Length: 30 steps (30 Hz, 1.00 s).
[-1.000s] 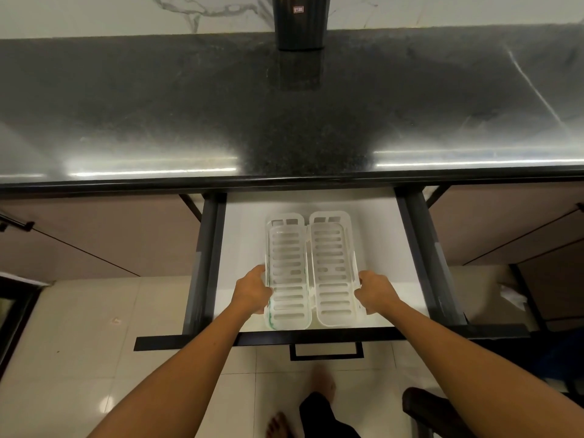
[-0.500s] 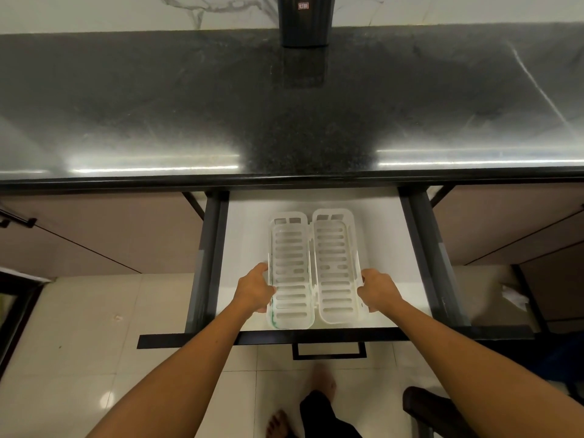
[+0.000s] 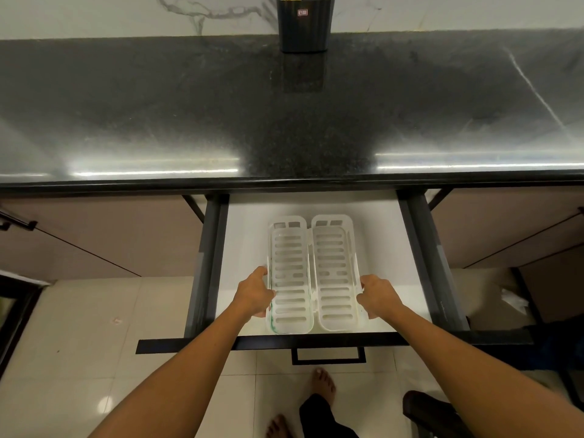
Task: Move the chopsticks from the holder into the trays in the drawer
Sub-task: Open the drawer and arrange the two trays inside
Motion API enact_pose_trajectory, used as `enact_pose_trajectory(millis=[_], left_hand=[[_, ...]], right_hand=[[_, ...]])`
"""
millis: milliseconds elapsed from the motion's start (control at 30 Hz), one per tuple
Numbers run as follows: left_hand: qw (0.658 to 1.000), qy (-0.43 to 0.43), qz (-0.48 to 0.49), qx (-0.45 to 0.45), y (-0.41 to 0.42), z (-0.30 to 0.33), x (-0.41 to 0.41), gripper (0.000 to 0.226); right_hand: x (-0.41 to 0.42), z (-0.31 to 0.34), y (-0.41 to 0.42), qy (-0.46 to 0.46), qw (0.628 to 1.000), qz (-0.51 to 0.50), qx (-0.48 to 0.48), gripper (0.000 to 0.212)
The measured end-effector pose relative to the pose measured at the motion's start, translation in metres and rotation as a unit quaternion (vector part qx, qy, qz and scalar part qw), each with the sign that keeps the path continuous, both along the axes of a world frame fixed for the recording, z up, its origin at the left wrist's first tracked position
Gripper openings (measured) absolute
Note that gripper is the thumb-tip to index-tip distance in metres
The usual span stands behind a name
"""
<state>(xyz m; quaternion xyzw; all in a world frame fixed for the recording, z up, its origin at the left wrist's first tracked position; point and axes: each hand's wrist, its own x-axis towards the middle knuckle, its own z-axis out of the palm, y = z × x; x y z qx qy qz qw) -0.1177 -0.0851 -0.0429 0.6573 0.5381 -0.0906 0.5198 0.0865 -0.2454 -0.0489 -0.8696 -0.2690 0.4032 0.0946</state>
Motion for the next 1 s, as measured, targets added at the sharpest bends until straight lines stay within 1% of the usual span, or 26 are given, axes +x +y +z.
enact_pose_trajectory(millis=[400, 467, 567, 633, 733, 867, 933, 1000], left_hand=[[1.0, -0.005, 0.016, -0.022, -0.001, 0.002, -0.003, 0.049], [1.0, 0.005, 0.008, -0.023, -0.001, 0.003, -0.005, 0.055], [0.999, 0.033, -0.015, 0.001, 0.002, 0.005, -0.01, 0.07], [0.999, 0.043, 0.004, -0.013, 0.002, 0.009, -0.011, 0.072], [0.996, 0.038, 0.052, -0.06, 0.002, 0.016, -0.012, 0.058], [0.998, 0.016, 0.037, -0.057, 0.001, 0.018, -0.012, 0.023], [0.998, 0.01, 0.029, -0.05, 0.0, 0.02, -0.011, 0.016], [0.998, 0.008, 0.027, -0.048, -0.001, 0.021, -0.011, 0.017]], right_hand=[[-0.003, 0.003, -0.004, 0.007, 1.0, -0.013, 0.01, 0.025], [-0.004, 0.004, -0.005, 0.019, 0.999, -0.024, 0.007, 0.028], [-0.005, 0.009, -0.006, 0.029, 0.999, -0.038, 0.002, 0.035], [-0.005, 0.011, -0.006, 0.036, 0.998, -0.048, 0.002, 0.036], [-0.003, 0.013, -0.006, 0.039, 0.998, -0.054, 0.006, 0.032], [-0.005, 0.015, -0.005, 0.045, 0.998, -0.048, 0.023, 0.025], [-0.006, 0.015, -0.005, 0.038, 0.998, -0.041, 0.027, 0.025], [-0.007, 0.015, -0.006, 0.028, 0.999, -0.032, 0.026, 0.025]])
